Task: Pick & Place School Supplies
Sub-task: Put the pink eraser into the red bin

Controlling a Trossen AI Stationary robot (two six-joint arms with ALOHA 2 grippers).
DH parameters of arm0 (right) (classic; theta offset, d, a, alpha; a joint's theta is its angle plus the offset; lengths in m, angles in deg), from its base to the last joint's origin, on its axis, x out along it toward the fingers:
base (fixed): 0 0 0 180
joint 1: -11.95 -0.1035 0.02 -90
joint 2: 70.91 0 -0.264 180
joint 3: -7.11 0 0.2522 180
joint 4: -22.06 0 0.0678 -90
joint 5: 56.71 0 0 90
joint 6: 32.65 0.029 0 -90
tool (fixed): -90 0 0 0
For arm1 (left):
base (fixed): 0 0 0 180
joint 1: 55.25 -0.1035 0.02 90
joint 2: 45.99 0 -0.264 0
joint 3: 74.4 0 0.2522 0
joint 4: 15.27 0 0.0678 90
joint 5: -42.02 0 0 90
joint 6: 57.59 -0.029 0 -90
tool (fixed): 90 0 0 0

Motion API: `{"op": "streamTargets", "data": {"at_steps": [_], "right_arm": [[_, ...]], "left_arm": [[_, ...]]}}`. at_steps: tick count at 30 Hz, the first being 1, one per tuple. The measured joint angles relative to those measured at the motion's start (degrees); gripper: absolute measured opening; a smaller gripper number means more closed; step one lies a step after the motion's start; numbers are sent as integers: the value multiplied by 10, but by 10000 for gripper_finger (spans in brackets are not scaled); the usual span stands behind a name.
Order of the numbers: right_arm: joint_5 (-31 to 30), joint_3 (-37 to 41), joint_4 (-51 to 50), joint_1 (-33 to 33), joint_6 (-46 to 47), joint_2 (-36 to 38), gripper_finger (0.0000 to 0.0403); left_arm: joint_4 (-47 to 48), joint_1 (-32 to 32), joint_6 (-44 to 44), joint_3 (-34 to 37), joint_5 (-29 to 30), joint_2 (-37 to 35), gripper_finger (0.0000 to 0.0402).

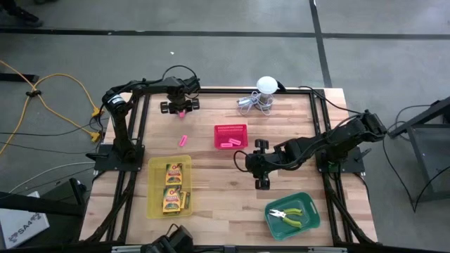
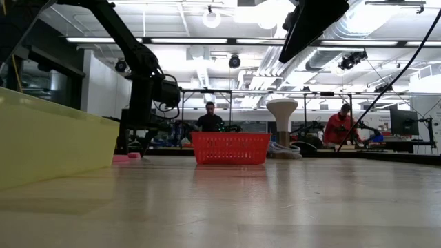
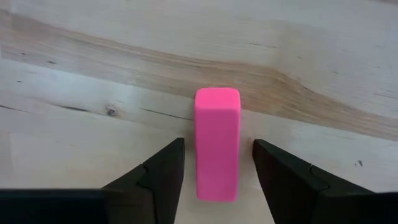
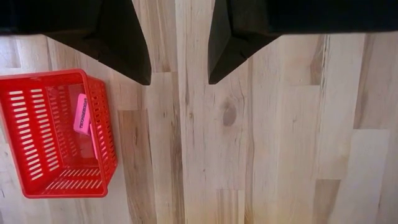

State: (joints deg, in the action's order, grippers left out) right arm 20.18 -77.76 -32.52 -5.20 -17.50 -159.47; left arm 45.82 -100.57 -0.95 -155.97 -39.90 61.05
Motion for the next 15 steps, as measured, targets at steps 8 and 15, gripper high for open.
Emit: {"op": "streamTargets", "data": {"at_steps": [8, 15], "right_arm": [[0, 0, 0, 0, 0, 0, 149], [0, 0, 0, 0, 0, 0, 149]], "left_arm": [[0, 0, 0, 0, 0, 0, 162], [-2, 0, 0, 2, -2, -12, 147]]}}
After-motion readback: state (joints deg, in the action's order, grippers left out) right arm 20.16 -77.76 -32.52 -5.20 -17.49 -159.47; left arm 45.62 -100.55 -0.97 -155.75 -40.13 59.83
